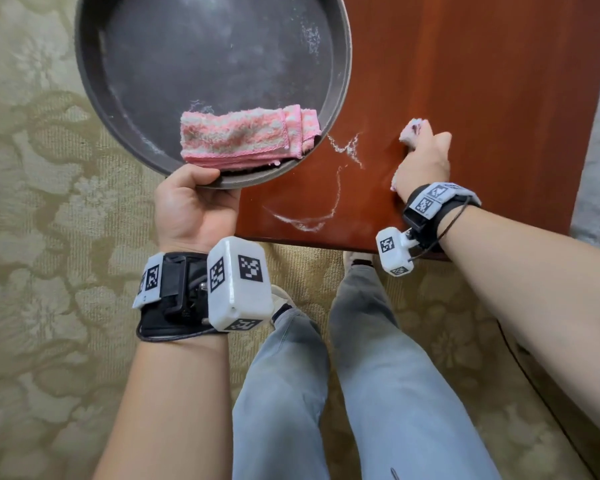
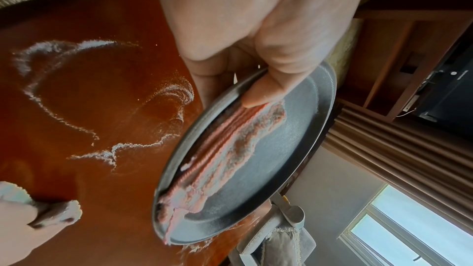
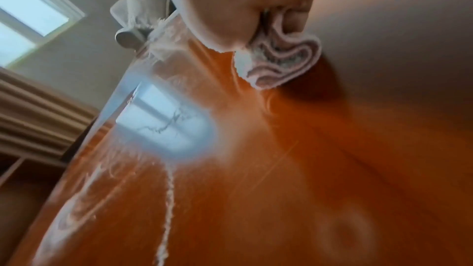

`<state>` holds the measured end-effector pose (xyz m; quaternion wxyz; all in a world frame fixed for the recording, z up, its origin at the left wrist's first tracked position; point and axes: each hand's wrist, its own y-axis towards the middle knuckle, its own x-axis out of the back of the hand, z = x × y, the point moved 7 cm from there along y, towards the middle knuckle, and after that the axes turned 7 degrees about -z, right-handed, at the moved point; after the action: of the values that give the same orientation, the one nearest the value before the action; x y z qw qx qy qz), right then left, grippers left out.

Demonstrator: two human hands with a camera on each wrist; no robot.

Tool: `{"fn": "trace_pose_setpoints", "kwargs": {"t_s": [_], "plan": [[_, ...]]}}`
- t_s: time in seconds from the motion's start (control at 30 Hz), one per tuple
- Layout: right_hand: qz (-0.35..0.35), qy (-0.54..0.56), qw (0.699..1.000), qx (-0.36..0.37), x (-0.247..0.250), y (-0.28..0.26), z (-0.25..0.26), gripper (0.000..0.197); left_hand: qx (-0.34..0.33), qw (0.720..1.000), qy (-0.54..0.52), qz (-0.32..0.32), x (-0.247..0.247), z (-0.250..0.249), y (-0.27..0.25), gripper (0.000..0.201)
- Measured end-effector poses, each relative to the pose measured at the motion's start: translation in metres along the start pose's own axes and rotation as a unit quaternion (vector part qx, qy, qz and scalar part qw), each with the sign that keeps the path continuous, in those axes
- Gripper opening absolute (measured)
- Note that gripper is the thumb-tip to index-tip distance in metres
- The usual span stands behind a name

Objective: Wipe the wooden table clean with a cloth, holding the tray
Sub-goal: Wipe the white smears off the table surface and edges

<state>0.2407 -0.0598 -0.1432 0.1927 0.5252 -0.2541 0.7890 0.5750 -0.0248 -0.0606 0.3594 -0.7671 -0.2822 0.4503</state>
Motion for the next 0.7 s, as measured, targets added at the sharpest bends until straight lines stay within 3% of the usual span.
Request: {"fn": "trace_pose_setpoints", "kwargs": {"t_s": [0.07, 0.23, 0.43, 0.5, 0.6, 0.7], "plan": [[0.015, -0.041, 0.999, 0.023, -0.01, 0.0, 0.014, 0.057, -0.011, 1.0, 0.0, -0.011, 0.0, -0.001, 0.001, 0.042], [0.054, -0.066, 0.985, 0.149, -0.036, -0.021, 0.072, 0.048, -0.037, 0.998, -0.024, -0.036, -0.004, -0.005, 0.0, 0.046], [0.196, -0.034, 0.932, 0.303, -0.056, -0.058, 0.106, 0.062, -0.06, 0.995, -0.057, -0.052, -0.015, -0.004, -0.005, 0.045], [0.184, 0.012, 0.934, 0.305, -0.042, -0.046, 0.102, 0.057, -0.061, 0.994, -0.073, -0.056, -0.019, -0.002, -0.006, 0.046], [0.126, 0.056, 0.958, 0.252, -0.015, -0.003, 0.088, 0.053, -0.065, 0.991, -0.109, -0.052, -0.026, 0.002, -0.005, 0.058], [0.092, 0.043, 0.973, 0.206, -0.002, 0.041, 0.074, 0.057, -0.074, 0.989, -0.114, -0.063, -0.031, 0.004, -0.004, 0.05]]}}
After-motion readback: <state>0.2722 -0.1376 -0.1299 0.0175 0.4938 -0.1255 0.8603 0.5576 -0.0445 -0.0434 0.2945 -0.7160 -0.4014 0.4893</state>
